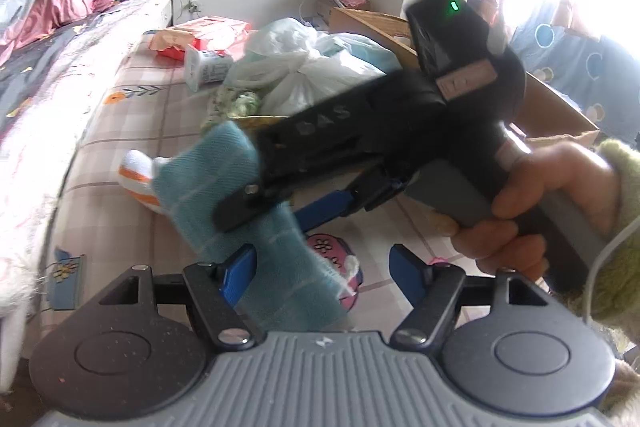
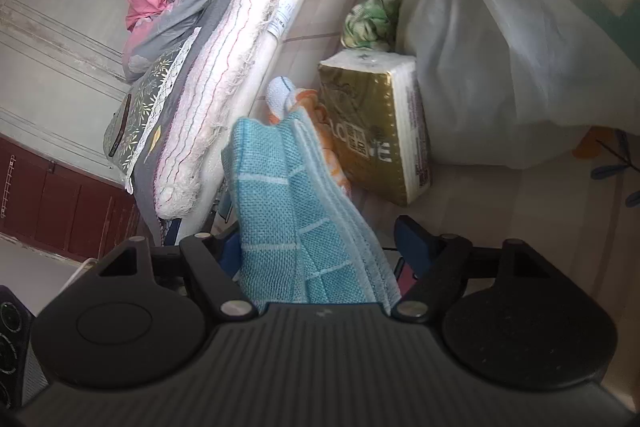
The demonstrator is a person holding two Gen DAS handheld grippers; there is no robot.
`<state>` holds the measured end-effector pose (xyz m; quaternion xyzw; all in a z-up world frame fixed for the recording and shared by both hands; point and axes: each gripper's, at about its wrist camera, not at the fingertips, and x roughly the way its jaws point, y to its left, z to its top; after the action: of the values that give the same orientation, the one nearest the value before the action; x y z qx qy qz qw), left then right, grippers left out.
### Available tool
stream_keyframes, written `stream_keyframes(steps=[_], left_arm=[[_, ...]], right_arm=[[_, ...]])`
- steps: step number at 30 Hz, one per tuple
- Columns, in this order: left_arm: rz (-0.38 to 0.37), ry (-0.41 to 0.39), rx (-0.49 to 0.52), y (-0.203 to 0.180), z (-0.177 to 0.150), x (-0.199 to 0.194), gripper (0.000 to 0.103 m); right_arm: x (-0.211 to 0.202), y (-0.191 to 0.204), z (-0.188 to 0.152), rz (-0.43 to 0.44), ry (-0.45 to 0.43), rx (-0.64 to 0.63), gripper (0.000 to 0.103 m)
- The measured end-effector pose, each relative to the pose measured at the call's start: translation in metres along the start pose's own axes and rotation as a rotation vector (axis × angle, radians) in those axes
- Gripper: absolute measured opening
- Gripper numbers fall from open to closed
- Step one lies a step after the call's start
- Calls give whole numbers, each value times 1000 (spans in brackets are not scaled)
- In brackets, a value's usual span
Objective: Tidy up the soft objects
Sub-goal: 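Close the right gripper on the hanging towel while the left gripper holds it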
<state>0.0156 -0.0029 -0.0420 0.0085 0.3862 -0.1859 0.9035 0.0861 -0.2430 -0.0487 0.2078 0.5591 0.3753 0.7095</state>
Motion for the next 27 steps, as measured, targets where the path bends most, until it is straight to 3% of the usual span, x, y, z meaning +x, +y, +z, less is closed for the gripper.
stream_keyframes(steps=[6,10,14,20,27], left_arm=[[28,-35,-65,24,-1,-22,74],[46,18,-161,41,2,-8,68],[-4,61,-228,52,4,12,65],[45,130,-207,50,4,36,59],[84,134,-189,46,6,48,53]], right_arm=[[1,-7,2,33,-9,10,67],[2,-10,2,60,-4,16,62],[4,-12,3,74,-3,17,61],[6,-13,3,94,-6,17,58],[12,-9,1,107,-22,10,55]])
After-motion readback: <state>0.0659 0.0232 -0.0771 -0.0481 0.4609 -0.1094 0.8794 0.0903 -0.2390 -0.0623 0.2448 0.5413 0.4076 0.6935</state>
